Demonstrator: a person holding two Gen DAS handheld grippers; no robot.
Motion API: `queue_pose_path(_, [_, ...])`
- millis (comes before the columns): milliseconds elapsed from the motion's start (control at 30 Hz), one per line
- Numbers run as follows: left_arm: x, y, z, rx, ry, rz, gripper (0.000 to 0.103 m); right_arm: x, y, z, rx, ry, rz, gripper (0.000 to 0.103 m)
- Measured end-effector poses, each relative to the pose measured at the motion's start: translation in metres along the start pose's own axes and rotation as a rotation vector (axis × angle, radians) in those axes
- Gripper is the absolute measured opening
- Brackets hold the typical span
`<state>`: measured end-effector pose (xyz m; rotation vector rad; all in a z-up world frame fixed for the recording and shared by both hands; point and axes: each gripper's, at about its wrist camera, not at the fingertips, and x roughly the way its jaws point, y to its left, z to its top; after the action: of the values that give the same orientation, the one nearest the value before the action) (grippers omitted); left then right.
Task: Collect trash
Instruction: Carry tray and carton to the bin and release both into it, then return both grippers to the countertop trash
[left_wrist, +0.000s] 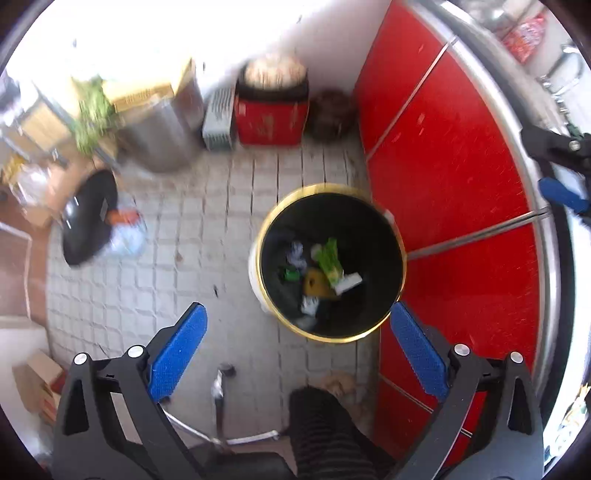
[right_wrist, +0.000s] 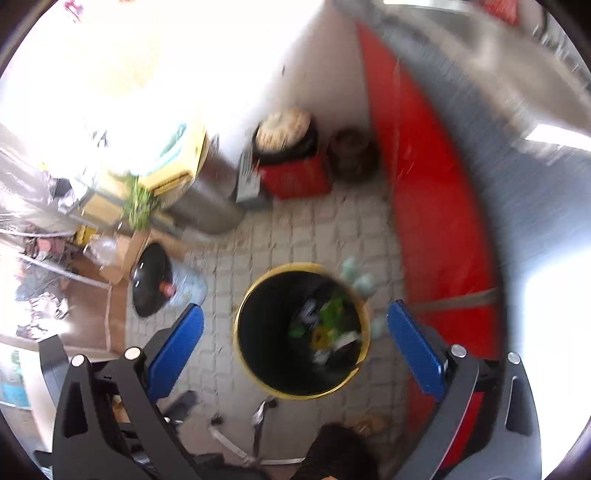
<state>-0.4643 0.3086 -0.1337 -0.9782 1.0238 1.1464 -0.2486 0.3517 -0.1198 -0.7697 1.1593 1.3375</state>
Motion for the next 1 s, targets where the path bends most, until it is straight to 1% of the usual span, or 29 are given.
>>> queue_pose_path(33, [-0.014,-0.011,0.005,0.030,-0.021,0.012,0.096,-0.027,-0.012,0.006,-0.003,-0.056,-0.051,0.096])
queue_pose_path(100, [-0.034,-0.039,0.011,0.105,-0.042,0.003,0.097,-0.079,-0.046,0.004,0.030,-0.146,-0.155,0.096])
queue_pose_path(167, [-0.049,-0.080,0.017,0.211,-0.059,-0.030,0.097,-0.128,-0.093,-0.014,0.103,-0.199,-0.250,0.096])
queue_pose_path(200, [-0.056,-0.100,0.016,0.264,-0.064,-0.058,0.097,-0.154,-0.124,-0.031,0.166,-0.223,-0.298,0.096])
queue_pose_path(267, [-0.067,-0.152,0.009,0.388,-0.065,-0.139,0.097,-0.201,-0.183,-0.073,0.297,-0.261,-0.384,0.096])
queue_pose_path(333, [-0.075,-0.209,-0.006,0.516,-0.056,-0.223,0.097,-0.248,-0.244,-0.131,0.459,-0.286,-0.482,0.096])
queue_pose_path(400, [-0.083,-0.264,-0.031,0.652,-0.032,-0.293,0.097,-0.293,-0.293,-0.199,0.624,-0.309,-0.559,0.096])
queue_pose_path(467, [-0.090,-0.315,-0.061,0.790,-0.011,-0.348,0.097,-0.331,-0.324,-0.274,0.750,-0.308,-0.647,0.096])
queue_pose_path(533, [-0.100,-0.357,-0.092,0.912,0.001,-0.405,0.097,-0.354,-0.338,-0.342,0.829,-0.287,-0.718,0.096])
queue_pose_path(633, [-0.115,-0.418,-0.142,1.095,0.020,-0.463,0.097,-0.371,-0.335,-0.434,0.928,-0.230,-0.788,0.096])
queue_pose_path(700, [-0.121,-0.451,-0.168,1.186,0.023,-0.479,0.097,-0.371,-0.328,-0.485,1.008,-0.195,-0.793,0.096])
queue_pose_path(767, [-0.127,-0.482,-0.195,1.258,0.035,-0.491,0.097,-0.368,-0.324,-0.530,1.111,-0.185,-0.772,0.096])
queue_pose_path(867, [-0.132,-0.525,-0.233,1.329,0.096,-0.519,0.097,-0.363,-0.315,-0.585,1.275,-0.204,-0.732,0.096])
queue_pose_path(900, [-0.134,-0.536,-0.245,1.352,0.105,-0.520,0.097,-0.362,-0.312,-0.601,1.306,-0.211,-0.717,0.096])
queue_pose_path(967, [-0.140,-0.550,-0.270,1.401,0.104,-0.511,0.097,-0.360,-0.304,-0.616,1.331,-0.210,-0.699,0.096])
queue_pose_path(1000, [-0.140,-0.556,-0.280,1.425,0.107,-0.499,0.097,-0.358,-0.300,-0.621,1.320,-0.205,-0.688,0.096])
